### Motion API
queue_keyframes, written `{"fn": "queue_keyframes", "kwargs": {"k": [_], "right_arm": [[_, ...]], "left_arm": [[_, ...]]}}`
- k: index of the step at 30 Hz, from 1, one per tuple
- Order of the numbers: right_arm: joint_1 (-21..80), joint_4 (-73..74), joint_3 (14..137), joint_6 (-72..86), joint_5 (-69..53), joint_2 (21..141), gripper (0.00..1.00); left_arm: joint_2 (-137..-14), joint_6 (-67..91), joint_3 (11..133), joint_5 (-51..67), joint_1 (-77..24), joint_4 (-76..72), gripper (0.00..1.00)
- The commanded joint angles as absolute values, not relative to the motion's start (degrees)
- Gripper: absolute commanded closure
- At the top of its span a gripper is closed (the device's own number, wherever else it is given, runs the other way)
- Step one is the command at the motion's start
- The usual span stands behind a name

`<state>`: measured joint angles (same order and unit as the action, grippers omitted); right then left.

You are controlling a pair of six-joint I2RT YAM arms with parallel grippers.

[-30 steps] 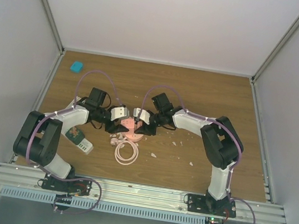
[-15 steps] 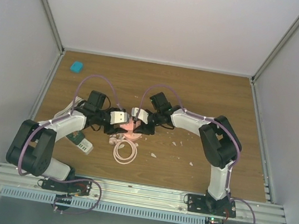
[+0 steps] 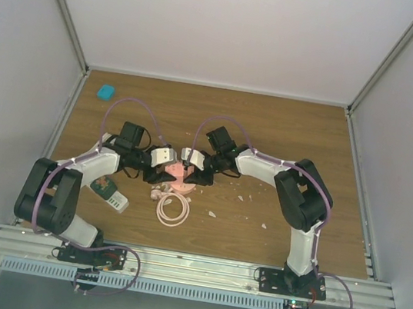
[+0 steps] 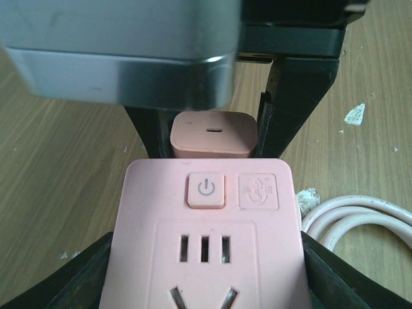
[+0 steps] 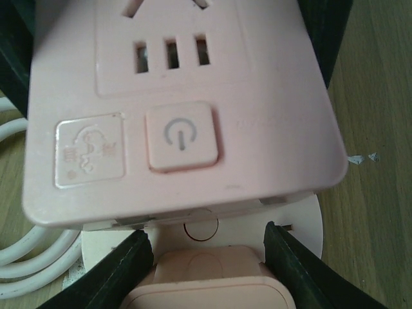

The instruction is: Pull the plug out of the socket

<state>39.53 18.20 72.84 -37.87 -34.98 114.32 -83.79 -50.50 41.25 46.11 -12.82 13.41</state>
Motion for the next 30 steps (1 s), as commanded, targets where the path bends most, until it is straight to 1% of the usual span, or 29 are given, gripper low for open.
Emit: {"fn": "queue_keyframes", "kwargs": {"k": [1, 4, 7, 12, 14, 22, 30], "right_arm": [[39.99, 19.58, 71.10, -34.01, -20.52, 121.02, 0.75], [40.05, 19.77, 71.23, -34.10, -20.45, 121.19, 0.75], [40.08, 19.85, 71.36, -34.08, -20.19, 121.28, 0.75], [40.11, 20.32, 72.07, -33.69, -19.79, 122.09, 0.75], [40.15, 20.63, 72.44, -33.50, -19.65, 122.46, 0.75], [40.13, 21.00, 72.90, -33.12, -19.16, 122.93, 0.75], [40.07, 20.84, 72.45, -33.13, -19.18, 122.36, 0.74]], "left_arm": [[-84.08, -42.64, 45.90, 62.28, -13.38, 11.24, 0.88], [-83.42, -44.11, 45.90, 62.28, -13.31, 11.62, 0.88], [-81.42, -50.11, 44.73, 61.60, -13.69, 12.44, 0.88], [-78.70, -55.97, 40.91, 54.42, -16.14, 8.64, 0.88], [-78.85, -56.92, 40.51, 53.40, -16.48, 7.74, 0.88], [-78.67, -57.12, 40.20, 54.55, -16.56, 9.49, 0.89], [-79.17, -60.36, 41.97, 59.95, -11.41, 18.04, 0.90]]}}
